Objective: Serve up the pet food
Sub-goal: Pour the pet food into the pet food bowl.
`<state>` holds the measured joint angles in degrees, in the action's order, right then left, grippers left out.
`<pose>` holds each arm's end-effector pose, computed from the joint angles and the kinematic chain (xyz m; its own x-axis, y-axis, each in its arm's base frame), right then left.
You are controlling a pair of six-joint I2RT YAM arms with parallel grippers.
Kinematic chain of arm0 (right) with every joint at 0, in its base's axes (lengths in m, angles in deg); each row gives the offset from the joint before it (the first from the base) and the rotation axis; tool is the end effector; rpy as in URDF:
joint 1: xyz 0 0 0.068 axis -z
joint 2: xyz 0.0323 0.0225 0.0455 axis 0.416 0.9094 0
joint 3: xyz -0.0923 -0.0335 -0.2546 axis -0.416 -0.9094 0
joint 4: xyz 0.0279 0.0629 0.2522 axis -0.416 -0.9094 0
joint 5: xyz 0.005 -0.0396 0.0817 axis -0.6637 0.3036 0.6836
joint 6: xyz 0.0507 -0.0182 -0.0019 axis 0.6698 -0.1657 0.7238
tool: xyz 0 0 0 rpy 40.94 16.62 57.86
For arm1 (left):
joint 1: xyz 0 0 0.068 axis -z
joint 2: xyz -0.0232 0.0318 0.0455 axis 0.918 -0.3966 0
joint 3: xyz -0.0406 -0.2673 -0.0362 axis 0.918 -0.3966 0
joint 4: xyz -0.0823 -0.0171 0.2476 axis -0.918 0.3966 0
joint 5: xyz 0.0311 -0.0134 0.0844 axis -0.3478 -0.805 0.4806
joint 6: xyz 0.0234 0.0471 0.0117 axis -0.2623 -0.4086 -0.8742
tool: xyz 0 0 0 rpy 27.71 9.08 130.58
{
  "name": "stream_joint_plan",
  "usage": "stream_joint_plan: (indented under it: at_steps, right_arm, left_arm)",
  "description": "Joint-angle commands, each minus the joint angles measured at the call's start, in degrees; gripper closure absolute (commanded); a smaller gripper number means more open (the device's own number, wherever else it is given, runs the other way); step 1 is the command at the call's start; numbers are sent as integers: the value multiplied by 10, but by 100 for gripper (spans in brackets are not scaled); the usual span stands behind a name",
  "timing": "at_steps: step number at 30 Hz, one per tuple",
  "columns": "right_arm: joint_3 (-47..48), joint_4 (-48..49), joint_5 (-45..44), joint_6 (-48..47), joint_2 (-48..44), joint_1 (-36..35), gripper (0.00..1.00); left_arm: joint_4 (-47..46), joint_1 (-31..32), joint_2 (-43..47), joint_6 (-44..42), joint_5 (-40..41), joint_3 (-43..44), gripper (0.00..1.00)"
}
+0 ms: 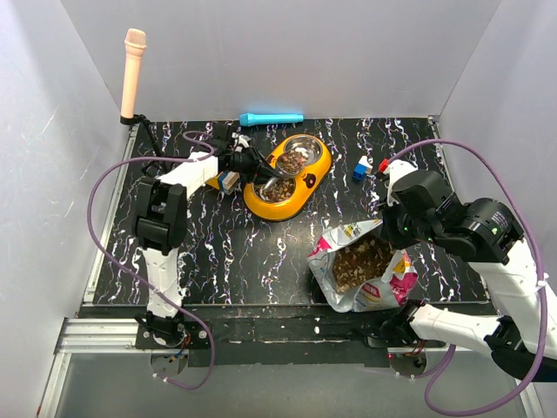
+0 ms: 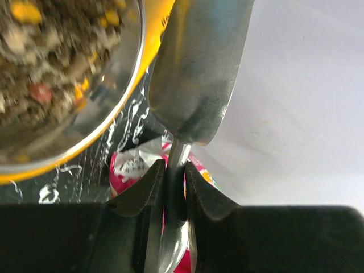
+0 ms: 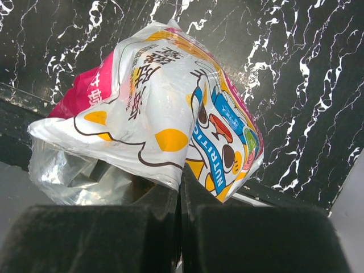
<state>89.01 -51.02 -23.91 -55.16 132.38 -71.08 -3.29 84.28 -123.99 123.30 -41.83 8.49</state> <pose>0.0933 0.0835 0.4410 -0.6576 -0.2596 -0.7072 -0.3769 0.9262 0.0104 0.4141 -0.1587 0.2111 -0.9250 -0.3359 0.1778 -0.3260 0.4611 -0.8253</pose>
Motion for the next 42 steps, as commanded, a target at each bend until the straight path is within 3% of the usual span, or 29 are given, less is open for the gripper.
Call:
stream_joint_plan:
  at_steps: [1, 15, 28, 42]
  right_arm:
    - [74, 70, -35, 12, -19, 2, 99]
    - [67, 86, -32, 5, -10, 1, 99]
    - [53, 101, -18, -5, -11, 2, 99]
    - [50, 115, -4, -10, -12, 2, 99]
  left_arm:
    - [22, -7, -43, -29, -18, 85, 100]
    - [113, -7, -120, -49, 42, 188, 100]
    - [281, 10, -212, -93, 95, 401, 100]
    - [396, 31, -237, -92, 189, 526, 100]
